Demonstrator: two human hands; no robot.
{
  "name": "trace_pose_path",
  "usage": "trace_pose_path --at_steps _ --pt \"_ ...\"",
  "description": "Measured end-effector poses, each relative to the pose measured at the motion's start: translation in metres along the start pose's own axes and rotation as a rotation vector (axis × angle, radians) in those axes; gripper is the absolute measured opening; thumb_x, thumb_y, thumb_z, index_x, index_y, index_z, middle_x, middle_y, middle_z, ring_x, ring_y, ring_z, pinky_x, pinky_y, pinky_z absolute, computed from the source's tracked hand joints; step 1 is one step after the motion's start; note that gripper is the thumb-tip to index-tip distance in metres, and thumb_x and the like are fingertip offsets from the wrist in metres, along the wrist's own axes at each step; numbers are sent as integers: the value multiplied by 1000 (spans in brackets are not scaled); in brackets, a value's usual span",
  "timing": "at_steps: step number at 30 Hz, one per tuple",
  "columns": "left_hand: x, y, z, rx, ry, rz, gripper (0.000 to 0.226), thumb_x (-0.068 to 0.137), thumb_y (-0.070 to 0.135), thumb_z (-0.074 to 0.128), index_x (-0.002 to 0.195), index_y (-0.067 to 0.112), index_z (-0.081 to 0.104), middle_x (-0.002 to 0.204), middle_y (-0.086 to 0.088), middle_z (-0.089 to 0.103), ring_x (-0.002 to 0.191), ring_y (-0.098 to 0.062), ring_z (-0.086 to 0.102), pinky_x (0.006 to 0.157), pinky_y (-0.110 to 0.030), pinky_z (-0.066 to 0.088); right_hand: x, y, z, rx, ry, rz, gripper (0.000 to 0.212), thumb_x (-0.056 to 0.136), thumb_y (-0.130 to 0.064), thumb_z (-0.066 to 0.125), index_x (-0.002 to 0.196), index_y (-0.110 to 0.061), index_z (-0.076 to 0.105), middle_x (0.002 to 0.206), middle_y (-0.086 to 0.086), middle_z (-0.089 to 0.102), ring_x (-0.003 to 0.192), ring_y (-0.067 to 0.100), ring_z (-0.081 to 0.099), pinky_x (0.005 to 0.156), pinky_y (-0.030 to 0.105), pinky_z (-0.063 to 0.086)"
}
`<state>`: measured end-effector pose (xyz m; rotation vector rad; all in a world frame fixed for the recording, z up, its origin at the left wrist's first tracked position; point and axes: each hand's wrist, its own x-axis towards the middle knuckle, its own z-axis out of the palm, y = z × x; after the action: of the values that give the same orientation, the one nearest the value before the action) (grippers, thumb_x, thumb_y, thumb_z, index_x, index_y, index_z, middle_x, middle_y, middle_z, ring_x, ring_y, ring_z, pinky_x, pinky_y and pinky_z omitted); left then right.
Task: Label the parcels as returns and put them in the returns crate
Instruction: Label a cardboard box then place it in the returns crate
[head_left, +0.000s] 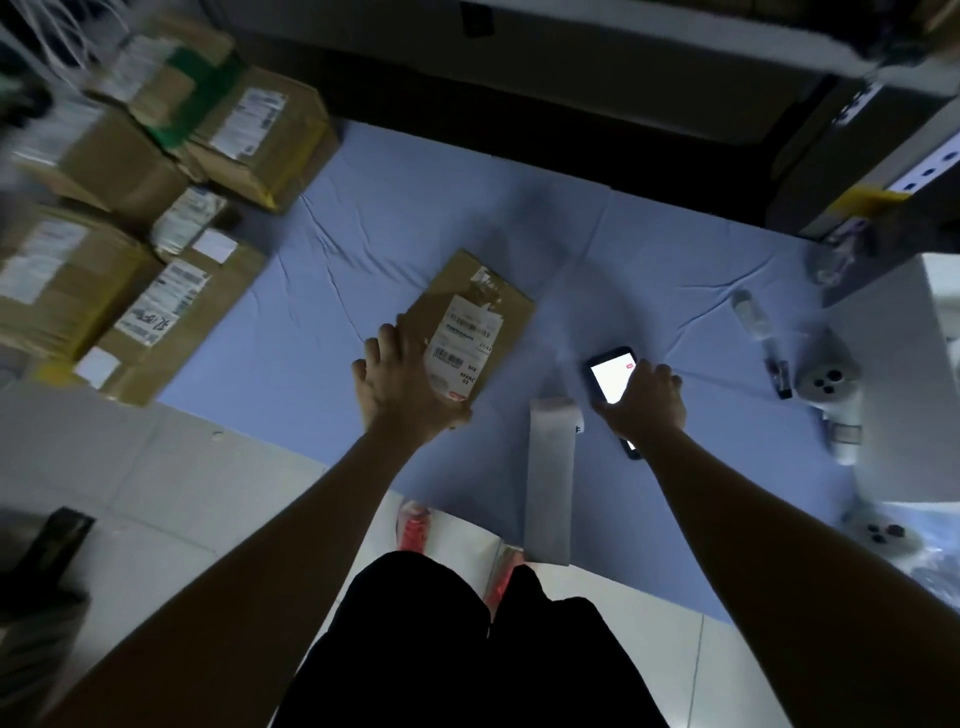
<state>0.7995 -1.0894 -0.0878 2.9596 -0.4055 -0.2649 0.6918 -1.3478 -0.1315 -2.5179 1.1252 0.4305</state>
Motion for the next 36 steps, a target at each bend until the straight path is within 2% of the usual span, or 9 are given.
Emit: trace_pose_path --at_steps 4,9,13,16,18,21,25,32,36 --pt "-5 -6 -1 27 43 7 144 38 68 84 152 11 16 133 -5 38 119 -26 39 98 -41 37 1 0 -1 28 -11 20 84 78 -52 77 138 -6 39 134 19 45 128 35 41 98 48 45" --pt "-1 -11 -4 7 16 5 145 39 71 83 152 13 12 133 -4 36 120 -26 38 99 -42 37 -3 -21 -11 244 71 98 85 77 -52 76 140 -8 39 130 19 45 127 38 39 95 46 44" --pt "11 -16 -8 -38 58 -11 143 39 70 84 151 14 16 134 -4 37 121 -26 38 101 -42 35 -8 -48 -24 374 181 -36 78 71 -46 79 137 -19 48 118 15 50 115 35 48 91 40 46" --pt "21 -22 -6 -99 93 -10 143 36 68 86 151 15 21 136 -3 39 122 -26 38 103 -43 33 -22 -65 -28 458 131 -160 72 64 -45 82 127 -26 55 110 9 54 103 25 55 76 29 48" --pt "25 -26 -5 -142 109 4 141 34 67 87 150 15 25 137 -2 42 123 -26 39 103 -44 33 -35 -72 -32 414 49 -257 71 62 -45 82 126 -28 55 109 5 55 101 23 57 72 27 44" --pt "24 -29 1 -160 142 26 138 33 68 86 148 15 31 136 -4 44 121 -28 42 100 -46 34 -54 -72 -38 215 -43 -337 86 67 -46 82 143 -33 43 122 0 57 114 22 53 88 33 47" --pt "22 -29 4 -162 152 45 135 34 68 86 145 13 32 135 -7 44 118 -30 43 95 -48 34 -81 -68 -42 18 -28 -326 90 73 -54 77 149 -39 31 130 -7 53 121 18 49 92 32 42" --pt "17 -27 4 -153 164 55 129 34 63 87 140 10 36 131 -8 46 113 -29 45 88 -44 35 -100 -59 -41 -49 -21 -333 92 71 -50 79 149 -39 32 128 -9 54 118 16 51 90 31 44" --pt "16 -27 6 -149 187 64 122 42 66 83 140 10 37 131 -9 48 113 -29 45 88 -43 35 -104 -60 -45 -93 8 -342 92 72 -50 79 150 -39 31 128 -10 54 119 16 52 89 29 42"
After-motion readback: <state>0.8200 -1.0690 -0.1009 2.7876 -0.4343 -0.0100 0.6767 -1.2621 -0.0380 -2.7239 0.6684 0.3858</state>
